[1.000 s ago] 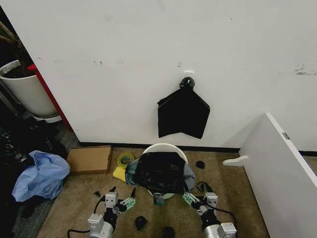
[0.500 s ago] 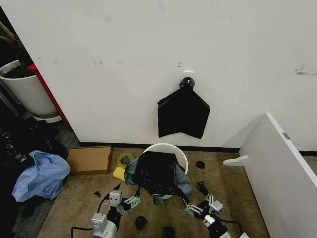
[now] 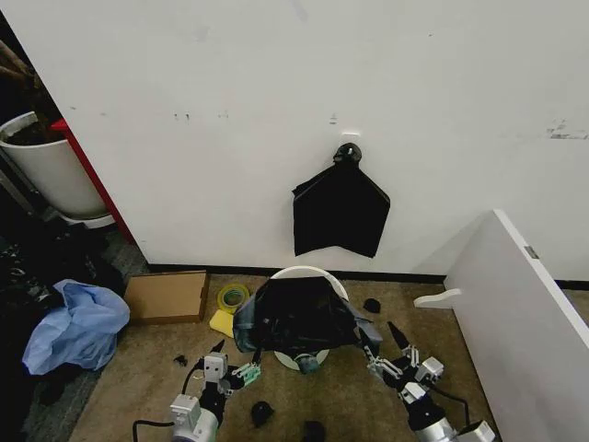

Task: Place the garbage bag over the trash bin.

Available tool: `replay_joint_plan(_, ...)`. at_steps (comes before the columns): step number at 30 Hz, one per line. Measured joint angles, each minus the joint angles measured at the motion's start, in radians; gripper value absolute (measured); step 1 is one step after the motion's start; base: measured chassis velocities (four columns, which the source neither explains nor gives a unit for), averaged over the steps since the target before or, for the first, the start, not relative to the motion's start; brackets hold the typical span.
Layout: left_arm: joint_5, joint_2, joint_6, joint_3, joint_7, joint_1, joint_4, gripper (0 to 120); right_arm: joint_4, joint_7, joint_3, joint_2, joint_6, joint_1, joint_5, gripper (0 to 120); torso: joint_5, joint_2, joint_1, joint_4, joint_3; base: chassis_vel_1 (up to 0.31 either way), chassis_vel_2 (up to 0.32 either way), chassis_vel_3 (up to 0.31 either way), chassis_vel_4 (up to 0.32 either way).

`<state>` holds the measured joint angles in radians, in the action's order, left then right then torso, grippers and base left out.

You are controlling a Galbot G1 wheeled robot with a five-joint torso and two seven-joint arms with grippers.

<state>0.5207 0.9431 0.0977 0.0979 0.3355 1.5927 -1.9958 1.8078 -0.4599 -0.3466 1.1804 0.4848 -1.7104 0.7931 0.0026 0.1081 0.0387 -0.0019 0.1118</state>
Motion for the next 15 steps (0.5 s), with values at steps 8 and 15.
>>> replay_joint_plan(8,-0.021,0.000,-0.003,-0.014,-0.002,-0.049,0.023,100,-0.015,0.032,0.063,0.053,0.006,-0.008,-0.107,100,0.0001,0.000,0.000,-0.0001,0.000,0.000,0.000,0.000,0.000)
replay_joint_plan(15,-0.026,-0.003,-0.005,-0.011,0.005,-0.118,0.102,100,0.006,0.058,0.058,0.050,-0.013,-0.001,-0.113,100,-0.0002,0.000,0.000,-0.0002,0.000,0.000,0.000,0.000,0.000)
